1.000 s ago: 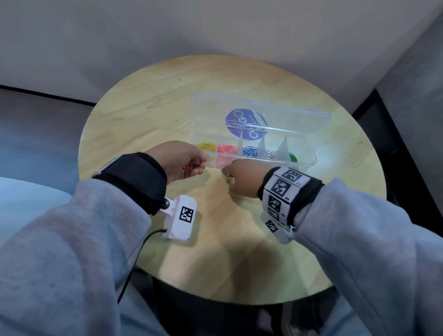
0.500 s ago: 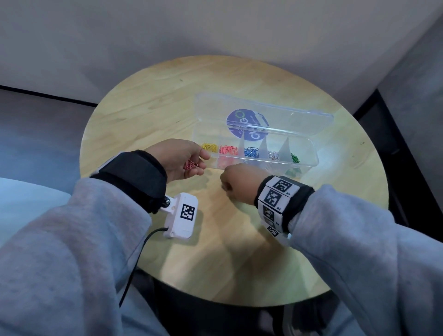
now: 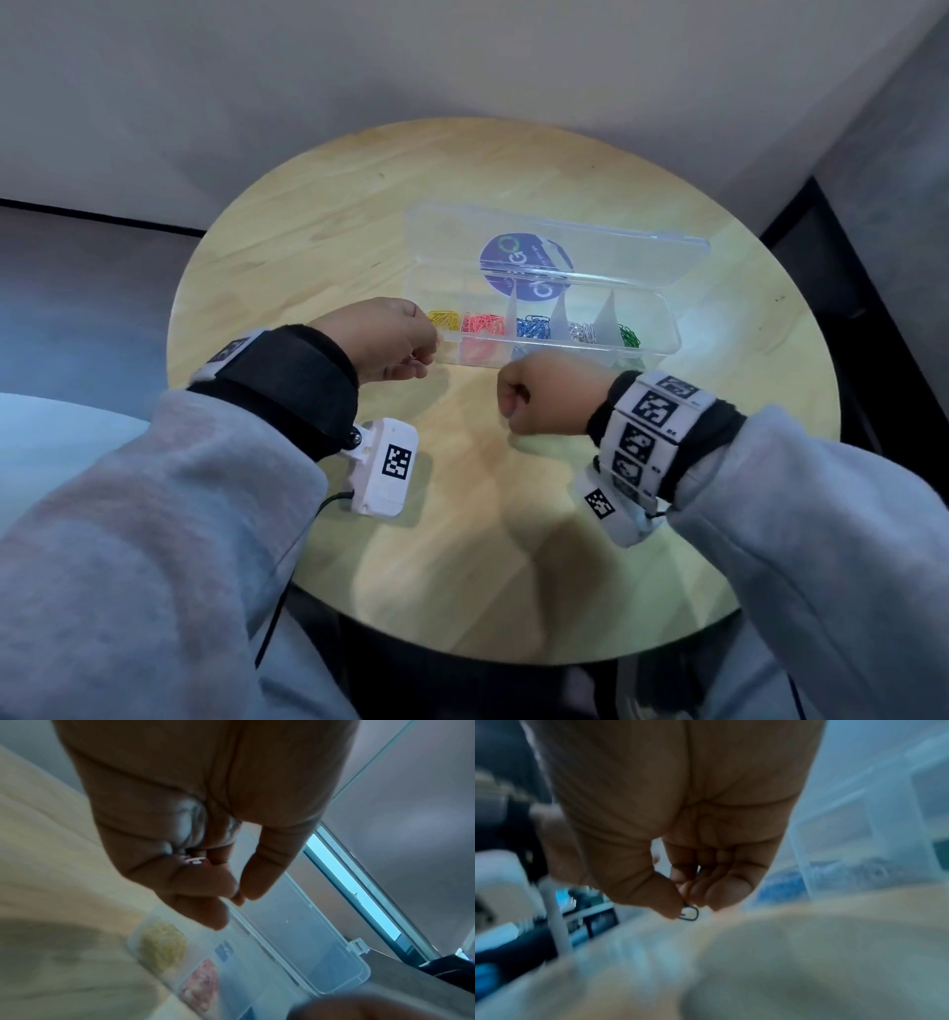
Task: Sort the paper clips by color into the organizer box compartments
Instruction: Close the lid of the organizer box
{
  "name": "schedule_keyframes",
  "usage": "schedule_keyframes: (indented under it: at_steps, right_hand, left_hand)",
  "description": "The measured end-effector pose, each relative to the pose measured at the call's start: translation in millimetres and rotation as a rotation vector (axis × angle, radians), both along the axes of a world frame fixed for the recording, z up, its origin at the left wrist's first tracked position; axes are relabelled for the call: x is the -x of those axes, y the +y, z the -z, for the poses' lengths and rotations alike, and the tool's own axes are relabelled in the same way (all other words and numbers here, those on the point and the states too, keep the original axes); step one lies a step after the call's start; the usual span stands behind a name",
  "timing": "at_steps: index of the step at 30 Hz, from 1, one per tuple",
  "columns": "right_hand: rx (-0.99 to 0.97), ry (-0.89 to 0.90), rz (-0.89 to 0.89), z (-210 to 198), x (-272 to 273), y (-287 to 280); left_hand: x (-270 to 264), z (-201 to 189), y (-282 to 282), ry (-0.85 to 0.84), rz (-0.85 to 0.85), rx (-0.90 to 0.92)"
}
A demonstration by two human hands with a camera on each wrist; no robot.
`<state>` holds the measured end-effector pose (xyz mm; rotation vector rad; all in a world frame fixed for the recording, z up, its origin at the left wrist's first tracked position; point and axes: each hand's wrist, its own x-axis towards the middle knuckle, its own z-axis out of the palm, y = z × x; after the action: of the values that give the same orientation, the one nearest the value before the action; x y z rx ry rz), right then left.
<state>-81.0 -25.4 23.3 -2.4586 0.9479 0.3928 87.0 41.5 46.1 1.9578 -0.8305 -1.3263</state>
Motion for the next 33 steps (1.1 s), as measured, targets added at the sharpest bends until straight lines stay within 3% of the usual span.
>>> schedule_keyframes:
  at_steps: [6,11,17,21,24,26,28,31,33]
  right_hand:
    - [0.176,-0.513,0.35,-30,5,-40]
    - [0.138,-0.381,0.377,-12,8,-57]
    - [0.128,-0.514,0.399,-18,28,-55]
    - [0.292,-0.676,0.324,-47,45,-52]
    - [0.533,-0.802,0.275,-69,61,-56]
    - [0.632,-0.744,0.309,-81,68,-64]
    - [0.615,-0.521,0.319,-87,73,-72]
    - [0.481,-0.162,0.261,-83,75,-77]
    - [0.41,-0.043,0.234,-77,76,-75]
  left_hand:
    - [17,-22,-36,-0.07,0.012,0.123]
    - [33,-20,-67,-0.064,0.039,0.053]
    - [35,-13,-69,-0.175,0.078,0.054]
    - [33,-27,-58,-0.189,0.082,0.187]
    - [31,-53,-46,-0.352,0.138,0.332]
    - [28,-71,-41,-0.556,0.116,0.444]
    - [21,-81,-42,-0.758,0.087,0.489]
    - [11,-73,-46,-1.039,0.267,0.292]
    - [8,-62,-42,-1.09,0.383,0.122]
